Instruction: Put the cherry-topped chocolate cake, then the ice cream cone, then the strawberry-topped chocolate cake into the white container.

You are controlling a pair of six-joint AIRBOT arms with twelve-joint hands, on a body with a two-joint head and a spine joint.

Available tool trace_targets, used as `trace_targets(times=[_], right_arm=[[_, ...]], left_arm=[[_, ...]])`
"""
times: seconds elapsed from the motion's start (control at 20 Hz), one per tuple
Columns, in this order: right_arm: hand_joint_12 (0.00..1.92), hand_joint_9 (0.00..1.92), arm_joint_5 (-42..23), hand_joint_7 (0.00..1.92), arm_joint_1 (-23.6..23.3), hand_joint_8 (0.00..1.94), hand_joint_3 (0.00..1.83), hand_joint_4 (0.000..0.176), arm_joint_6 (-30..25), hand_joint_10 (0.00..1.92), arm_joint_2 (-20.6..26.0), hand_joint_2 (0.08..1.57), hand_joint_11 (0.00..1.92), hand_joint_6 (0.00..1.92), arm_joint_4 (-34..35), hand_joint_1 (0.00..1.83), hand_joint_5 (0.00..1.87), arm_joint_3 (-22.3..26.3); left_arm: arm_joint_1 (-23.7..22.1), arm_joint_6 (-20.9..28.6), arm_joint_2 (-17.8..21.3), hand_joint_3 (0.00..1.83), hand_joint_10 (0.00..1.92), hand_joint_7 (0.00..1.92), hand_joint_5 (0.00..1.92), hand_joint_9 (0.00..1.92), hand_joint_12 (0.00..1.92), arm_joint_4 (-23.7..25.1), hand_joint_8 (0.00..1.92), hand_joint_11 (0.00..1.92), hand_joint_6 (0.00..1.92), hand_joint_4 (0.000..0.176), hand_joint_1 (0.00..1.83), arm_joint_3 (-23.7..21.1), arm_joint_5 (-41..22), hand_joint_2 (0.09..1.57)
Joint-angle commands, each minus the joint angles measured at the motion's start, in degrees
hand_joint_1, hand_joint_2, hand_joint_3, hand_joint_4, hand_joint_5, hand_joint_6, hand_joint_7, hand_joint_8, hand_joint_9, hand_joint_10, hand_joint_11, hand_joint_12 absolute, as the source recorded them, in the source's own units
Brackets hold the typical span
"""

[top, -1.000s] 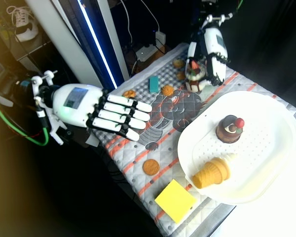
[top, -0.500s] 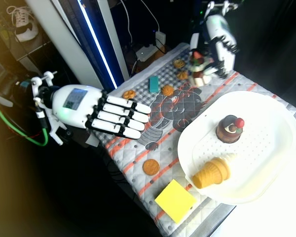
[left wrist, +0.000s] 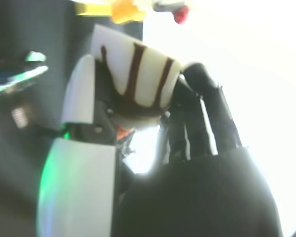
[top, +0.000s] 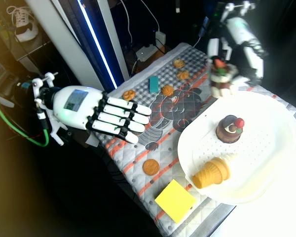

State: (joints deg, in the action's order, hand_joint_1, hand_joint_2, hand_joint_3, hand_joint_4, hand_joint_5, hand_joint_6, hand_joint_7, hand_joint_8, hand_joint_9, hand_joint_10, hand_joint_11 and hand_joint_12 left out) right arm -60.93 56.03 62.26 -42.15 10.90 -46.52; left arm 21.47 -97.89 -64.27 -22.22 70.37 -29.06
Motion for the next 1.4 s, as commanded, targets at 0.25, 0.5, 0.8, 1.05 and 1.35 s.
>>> trace_targets(times=[0.25,0.5,0.8,1.05,1.35], right_arm=[[0.97,0.00,-7.3,0.00,-0.1,0.00,0.00,0.000,-0.4,0.01,0.0,1.28,0.00,0.00,0.2,0.59,0.00,-0.4],[1.17,0.00,-7.3,0.00,0.2,0.00,0.00,0.000,-0.7,0.00,-0.1,1.28,0.00,0.00,0.2,0.59,0.00,-0.4],[1.05,0.01,-7.4,0.00,0.2,0.00,0.00,0.000,-0.7,0.00,0.0,1.27,0.00,0.00,0.3,0.60,0.00,-0.2],[0.97,0.00,-9.0,0.00,0.5,0.00,0.00,0.000,-0.7,0.00,0.6,1.25,0.00,0.00,-0.3,0.55,0.00,0.7],[0.55,0.00,-11.7,0.00,0.5,0.00,0.00,0.000,-0.7,0.00,0.7,1.24,0.00,0.00,-0.9,0.67,0.00,0.9]], left_arm=[[-1.9,-9.1,-5.1,0.00,1.51,0.01,0.00,0.03,1.88,-10.1,1.31,0.04,1.33,0.000,1.04,6.8,1.2,1.17],[-1.6,-9.1,-4.7,0.03,0.01,0.00,0.00,0.00,0.54,-10.9,0.01,0.00,0.04,0.131,0.72,7.1,0.9,0.92],[-1.6,-9.0,1.2,0.01,0.00,0.00,0.00,0.00,0.00,-6.9,0.00,0.00,0.00,0.175,0.60,-0.5,-7.2,0.87],[0.5,-1.7,8.2,0.02,0.00,0.00,0.00,0.00,0.00,2.0,0.00,0.00,0.00,0.176,0.63,-8.7,-17.6,0.91],[11.0,7.3,15.8,0.00,0.00,0.00,0.00,0.00,1.22,6.0,0.00,0.00,0.00,0.176,0.60,-16.6,-34.9,0.93]])
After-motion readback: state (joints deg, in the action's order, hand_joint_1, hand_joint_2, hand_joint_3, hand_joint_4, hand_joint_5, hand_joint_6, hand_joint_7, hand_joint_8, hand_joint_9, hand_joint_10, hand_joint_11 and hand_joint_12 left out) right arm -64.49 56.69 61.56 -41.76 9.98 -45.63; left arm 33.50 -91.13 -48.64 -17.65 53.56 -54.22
